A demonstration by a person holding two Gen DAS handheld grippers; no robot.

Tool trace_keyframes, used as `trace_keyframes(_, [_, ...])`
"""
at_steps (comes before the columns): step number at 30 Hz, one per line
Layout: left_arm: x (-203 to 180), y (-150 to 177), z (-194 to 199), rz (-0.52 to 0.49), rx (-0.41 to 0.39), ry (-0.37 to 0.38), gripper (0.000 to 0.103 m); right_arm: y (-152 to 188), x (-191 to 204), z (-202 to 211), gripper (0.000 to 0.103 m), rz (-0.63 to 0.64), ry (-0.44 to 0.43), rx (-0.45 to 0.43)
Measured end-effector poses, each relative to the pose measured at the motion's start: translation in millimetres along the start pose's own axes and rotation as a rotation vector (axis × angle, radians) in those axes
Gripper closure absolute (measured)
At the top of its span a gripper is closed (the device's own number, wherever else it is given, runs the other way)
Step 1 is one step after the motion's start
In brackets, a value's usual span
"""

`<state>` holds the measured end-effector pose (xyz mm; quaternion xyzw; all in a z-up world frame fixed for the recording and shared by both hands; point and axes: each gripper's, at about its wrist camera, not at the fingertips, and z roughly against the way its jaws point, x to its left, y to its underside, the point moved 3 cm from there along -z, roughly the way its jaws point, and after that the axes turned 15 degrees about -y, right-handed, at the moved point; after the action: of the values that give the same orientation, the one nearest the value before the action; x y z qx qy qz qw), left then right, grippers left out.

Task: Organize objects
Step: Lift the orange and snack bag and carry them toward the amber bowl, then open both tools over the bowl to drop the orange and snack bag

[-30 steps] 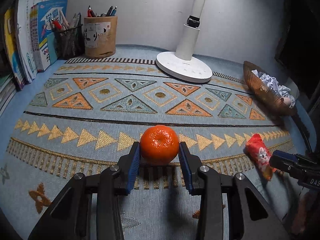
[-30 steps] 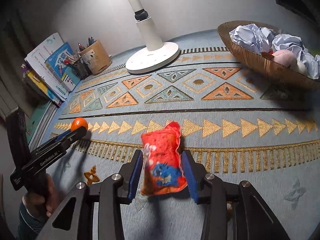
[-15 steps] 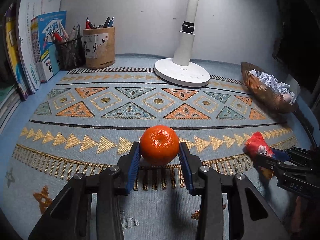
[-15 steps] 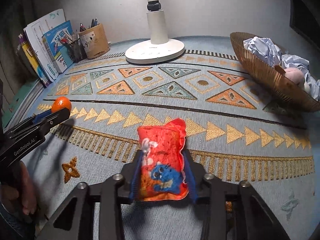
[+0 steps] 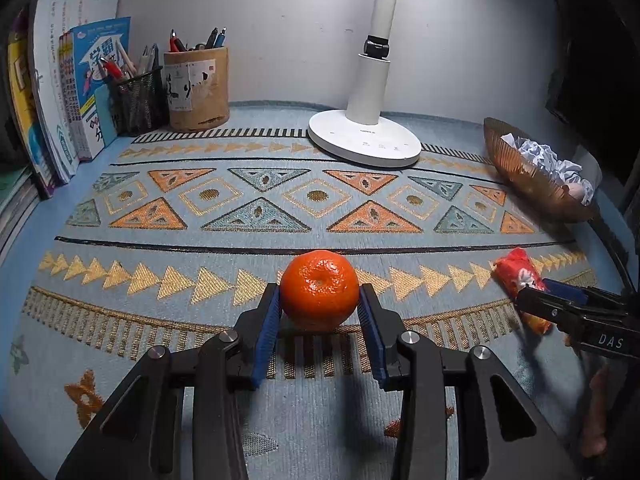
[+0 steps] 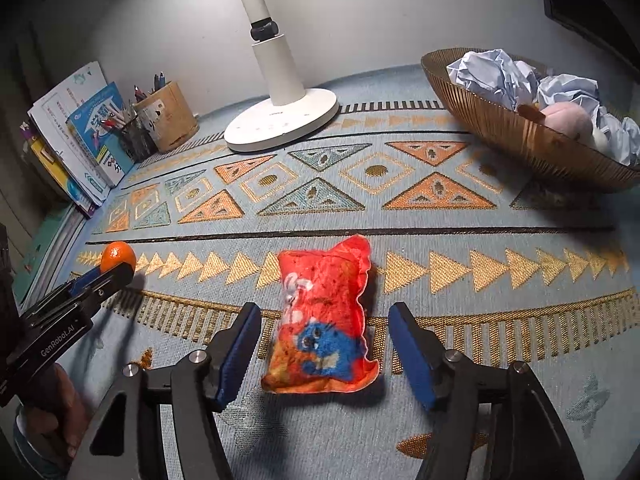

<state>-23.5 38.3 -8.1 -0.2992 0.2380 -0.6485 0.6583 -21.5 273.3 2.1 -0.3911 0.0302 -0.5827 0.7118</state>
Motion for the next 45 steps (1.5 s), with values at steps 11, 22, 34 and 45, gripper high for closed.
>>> trace_keyframes(11, [-1,1,0,-0.005,0.002,0.001,0.067,2,9,-8,0.038,0.063,0.089,0.019])
trace_keyframes(22, [-2,1,0,-0.005,-0.003,0.009,0.067,3,19,-11,0.069,0.128,0.141,0.020])
trace_keyframes(34, [-55,-44,46,-0.024,-0.109,0.086,0.067,9,46,56,0.074,0.239,0.006,-0.119])
trace_keyframes(45, [-208,-173,39,-0.113,-0.189,0.293,0.067,-95,-90,199,0.074,0.015,0.050,-0.426])
